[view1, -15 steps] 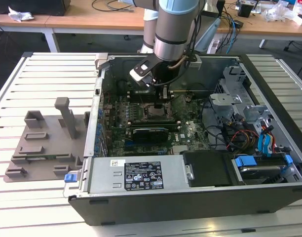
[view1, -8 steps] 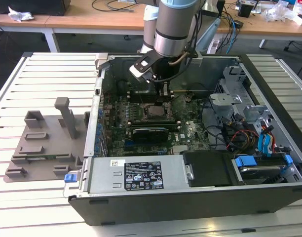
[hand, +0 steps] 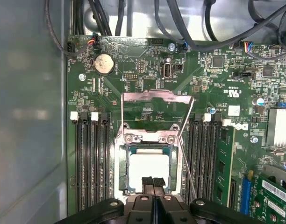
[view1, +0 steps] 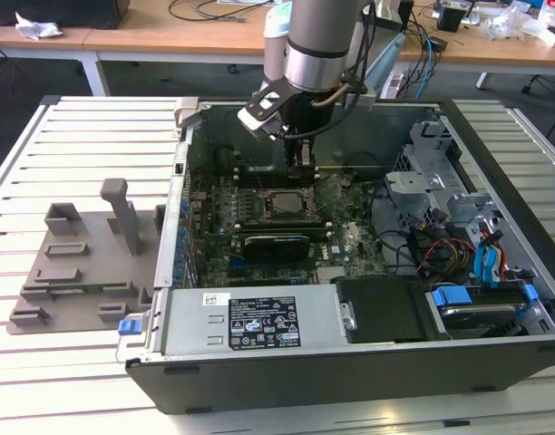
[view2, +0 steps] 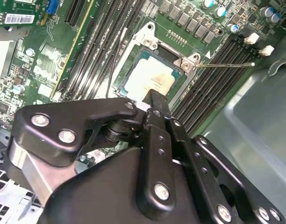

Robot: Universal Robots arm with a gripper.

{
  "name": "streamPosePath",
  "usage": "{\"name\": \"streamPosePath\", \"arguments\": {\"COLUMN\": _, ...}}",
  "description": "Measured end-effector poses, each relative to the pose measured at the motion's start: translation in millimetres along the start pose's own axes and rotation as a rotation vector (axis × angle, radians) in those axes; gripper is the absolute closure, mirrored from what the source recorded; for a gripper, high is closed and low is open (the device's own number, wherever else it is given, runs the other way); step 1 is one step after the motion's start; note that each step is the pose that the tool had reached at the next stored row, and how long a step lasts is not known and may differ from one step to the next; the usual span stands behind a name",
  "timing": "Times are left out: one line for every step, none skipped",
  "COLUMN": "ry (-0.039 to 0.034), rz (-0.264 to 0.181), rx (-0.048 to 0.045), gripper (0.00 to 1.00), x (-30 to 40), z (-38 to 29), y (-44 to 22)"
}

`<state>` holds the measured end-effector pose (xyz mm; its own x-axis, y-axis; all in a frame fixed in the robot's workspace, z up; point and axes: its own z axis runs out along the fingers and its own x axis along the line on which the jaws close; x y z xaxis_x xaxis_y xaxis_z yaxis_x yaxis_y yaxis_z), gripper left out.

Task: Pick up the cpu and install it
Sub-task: 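Place the cpu into insertion slot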

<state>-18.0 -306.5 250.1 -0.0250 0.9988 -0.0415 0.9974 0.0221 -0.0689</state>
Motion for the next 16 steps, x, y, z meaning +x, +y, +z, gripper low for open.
{"name": "streamPosePath", "arguments": {"ry": 0.0000, "rz": 0.000, "rx": 0.0000, "gripper": 0.89, "x": -0.1, "z": -3.2, "y": -0.2}}
{"name": "streamPosePath", "arguments": {"ry": 0.0000, "rz": 0.000, "rx": 0.0000, "gripper": 0.89, "x": -0.2, "z": -5.7, "y": -0.4}}
{"name": "streamPosePath", "arguments": {"ry": 0.0000, "rz": 0.000, "rx": 0.0000, "gripper": 0.89, "x": -0.3, "z": -8.3, "y": -0.6}}
{"name": "streamPosePath", "arguments": {"ry": -0.0001, "rz": 0.000, "rx": 0.0000, "gripper": 0.89, "x": -0.4, "z": -11.0, "y": -0.8}}
{"name": "streamPosePath", "arguments": {"ry": 0.0000, "rz": 0.000, "rx": 0.0000, "gripper": 0.89, "x": -0.5, "z": -14.0, "y": -1.0}}
{"name": "streamPosePath", "arguments": {"ry": 0.0000, "rz": 0.000, "rx": 0.0000, "gripper": 0.89, "x": -0.6, "z": -16.1, "y": -1.1}}
{"name": "streamPosePath", "arguments": {"ry": 0.0000, "rz": 0.000, "rx": -0.0001, "gripper": 0.89, "x": -0.7, "z": -18.6, "y": -1.3}}
{"name": "streamPosePath", "arguments": {"ry": -0.0001, "rz": 0.000, "rx": 0.0000, "gripper": 0.89, "x": -0.8, "z": -21.1, "y": -1.5}}
{"name": "streamPosePath", "arguments": {"ry": 0.0000, "rz": 0.000, "rx": 0.0000, "gripper": 0.89, "x": -0.9, "z": -22.8, "y": -1.6}}
{"name": "streamPosePath", "arguments": {"ry": 0.0000, "rz": 0.000, "rx": 0.0000, "gripper": 0.89, "x": -1.1, "z": -26.4, "y": -1.8}}
{"name": "streamPosePath", "arguments": {"ry": 0.0000, "rz": 0.000, "rx": 0.0000, "gripper": 0.89, "x": -1.3, "z": -32.7, "y": -2.3}}
{"name": "streamPosePath", "arguments": {"ry": 0.0000, "rz": 0.000, "rx": 0.0000, "gripper": 0.89, "x": -1.5, "z": -36.5, "y": -2.5}}
{"name": "streamPosePath", "arguments": {"ry": 0.0000, "rz": 0.000, "rx": 0.0000, "gripper": 0.89, "x": -1.7, "z": -42.9, "y": -3.0}}
{"name": "streamPosePath", "arguments": {"ry": 0.0002, "rz": 0.000, "rx": 0.0000, "gripper": 0.89, "x": -1.9, "z": -46.2, "y": -3.2}}
{"name": "streamPosePath", "arguments": {"ry": 0.0002, "rz": 0.000, "rx": -0.0001, "gripper": 0.89, "x": -2.0, "z": -49.2, "y": -3.4}}
{"name": "streamPosePath", "arguments": {"ry": 0.0002, "rz": 0.000, "rx": 0.0000, "gripper": 0.89, "x": -2.1, "z": -51.4, "y": -3.6}}
